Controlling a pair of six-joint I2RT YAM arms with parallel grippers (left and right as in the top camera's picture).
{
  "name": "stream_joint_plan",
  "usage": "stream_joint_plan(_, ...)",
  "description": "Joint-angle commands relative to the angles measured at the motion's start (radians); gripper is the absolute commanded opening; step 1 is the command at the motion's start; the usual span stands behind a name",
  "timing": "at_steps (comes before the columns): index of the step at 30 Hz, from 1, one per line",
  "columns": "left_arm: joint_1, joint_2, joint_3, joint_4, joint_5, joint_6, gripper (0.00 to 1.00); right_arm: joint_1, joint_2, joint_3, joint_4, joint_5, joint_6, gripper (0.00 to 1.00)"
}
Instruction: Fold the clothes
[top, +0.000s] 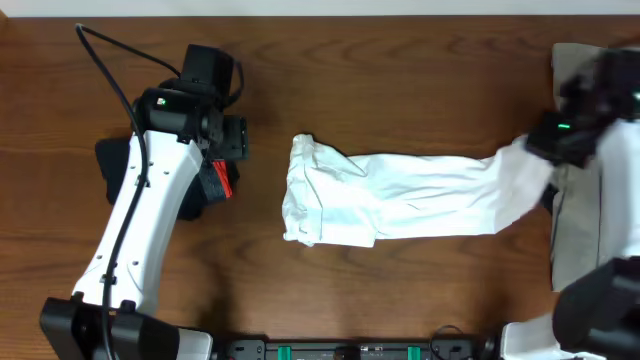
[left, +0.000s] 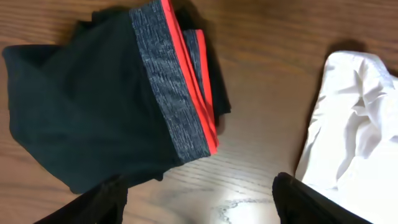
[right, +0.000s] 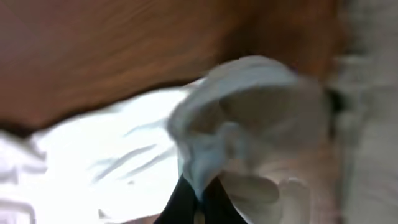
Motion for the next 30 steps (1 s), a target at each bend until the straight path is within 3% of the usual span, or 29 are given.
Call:
stream_joint_plan(1, 0.004, -0.012, 0.024, -0.016, -0.009, 0.005, 0.77, 0.145, 0.014, -0.029, 0.005, -0.013, -0.009, 0.01)
stream_joint_plan(7, 0.004, -0.012, 0.024, -0.028, -0.009, 0.005, 0.77, 0.390, 0.035, -0.107, 0.096, -0.013, 0.053, 0.02)
stream_joint_plan(14, 0.004, -0.012, 0.024, -0.031, -0.009, 0.006, 0.77, 0.566, 0.041, -0.200, 0.201, -0.013, 0.111, 0.05)
stream_joint_plan(15, 0.004, -0.012, 0.024, -0.031, -0.009, 0.005, 0.78, 0.583, 0.041, -0.208, 0.215, -0.013, 0.114, 0.07)
stream_joint_plan(16, 0.004, -0.012, 0.024, -0.031, -0.009, 0.005, 0.78, 0.598, 0.041, -0.214, 0.226, -0.013, 0.114, 0.18)
stream_joint_plan(17, 0.004, -0.012, 0.024, -0.031, -0.009, 0.005, 0.78, 0.607, 0.041, -0.215, 0.233, -0.013, 0.113, 0.34)
stream_joint_plan(18, 0.004, -0.012, 0.024, -0.032, -0.009, 0.005, 0.78, 0.613, 0.041, -0.214, 0.238, -0.013, 0.113, 0.44)
stream_joint_plan(24, 0.004, -0.011, 0.023, -0.054, 0.005, -0.044, 0.84, 0.566, 0.006, -0.174, 0.236, -0.013, 0.085, 0.45)
stream_joint_plan(30, 0.004, -0.003, -0.061, -0.024, 0.258, -0.106, 0.86, 0.428, -0.070, -0.166, 0.229, -0.013, 0.082, 0.56)
